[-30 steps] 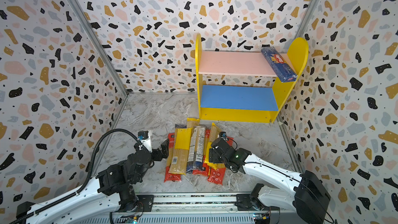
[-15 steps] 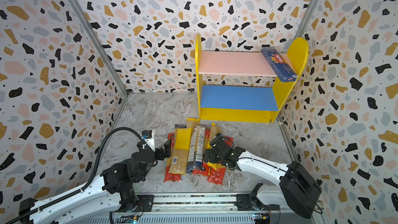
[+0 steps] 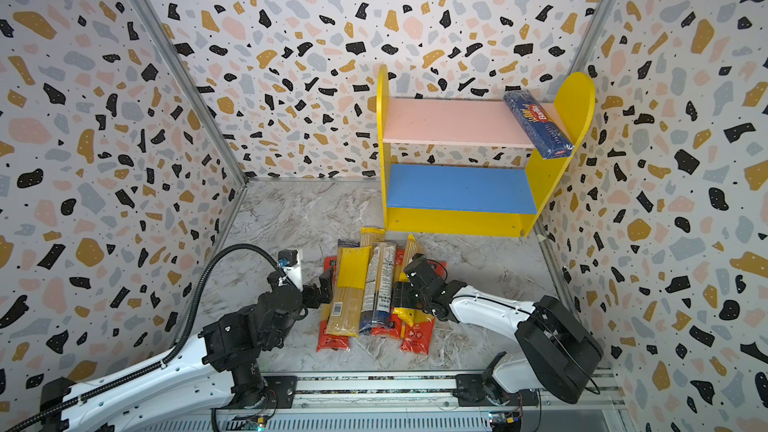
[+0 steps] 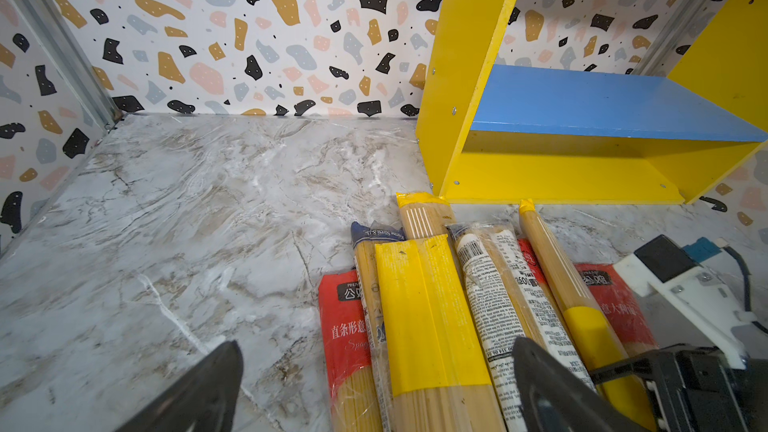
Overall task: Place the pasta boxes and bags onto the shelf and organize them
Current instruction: 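Close the right gripper on the yellow-banded PASTA TIME spaghetti bag, then lift the yellow-banded bag upright with the right gripper toward the pink shelf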
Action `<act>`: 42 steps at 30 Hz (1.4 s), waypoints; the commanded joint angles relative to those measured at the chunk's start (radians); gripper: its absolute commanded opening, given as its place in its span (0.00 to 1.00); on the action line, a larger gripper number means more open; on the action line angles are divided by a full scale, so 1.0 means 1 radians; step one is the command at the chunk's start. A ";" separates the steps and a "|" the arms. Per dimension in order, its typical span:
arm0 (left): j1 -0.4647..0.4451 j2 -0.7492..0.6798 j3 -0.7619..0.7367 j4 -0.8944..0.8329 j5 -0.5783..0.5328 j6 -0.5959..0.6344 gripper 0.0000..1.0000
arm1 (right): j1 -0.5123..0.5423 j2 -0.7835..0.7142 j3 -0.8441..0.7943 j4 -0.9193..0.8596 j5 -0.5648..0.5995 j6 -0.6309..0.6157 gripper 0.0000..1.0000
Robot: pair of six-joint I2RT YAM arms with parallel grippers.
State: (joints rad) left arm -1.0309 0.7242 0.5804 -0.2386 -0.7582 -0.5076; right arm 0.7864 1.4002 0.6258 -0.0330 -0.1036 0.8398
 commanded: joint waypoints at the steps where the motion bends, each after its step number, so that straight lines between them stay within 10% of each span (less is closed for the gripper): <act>1: -0.005 -0.005 0.022 0.032 -0.019 0.018 1.00 | 0.010 0.066 -0.027 -0.033 -0.047 -0.023 0.56; 25: -0.005 0.006 0.059 0.030 -0.015 0.013 1.00 | 0.007 -0.320 -0.046 -0.262 0.026 -0.064 0.22; 29: -0.005 0.013 0.072 0.024 -0.018 0.019 1.00 | 0.007 -0.382 -0.022 -0.298 0.027 -0.078 0.00; 42: -0.005 0.082 0.144 0.034 -0.025 0.053 1.00 | 0.007 -0.516 0.307 -0.608 0.178 -0.197 0.00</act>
State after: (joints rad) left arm -1.0306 0.7975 0.6823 -0.2359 -0.7685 -0.4797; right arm 0.7921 0.9455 0.8272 -0.6334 0.0002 0.7059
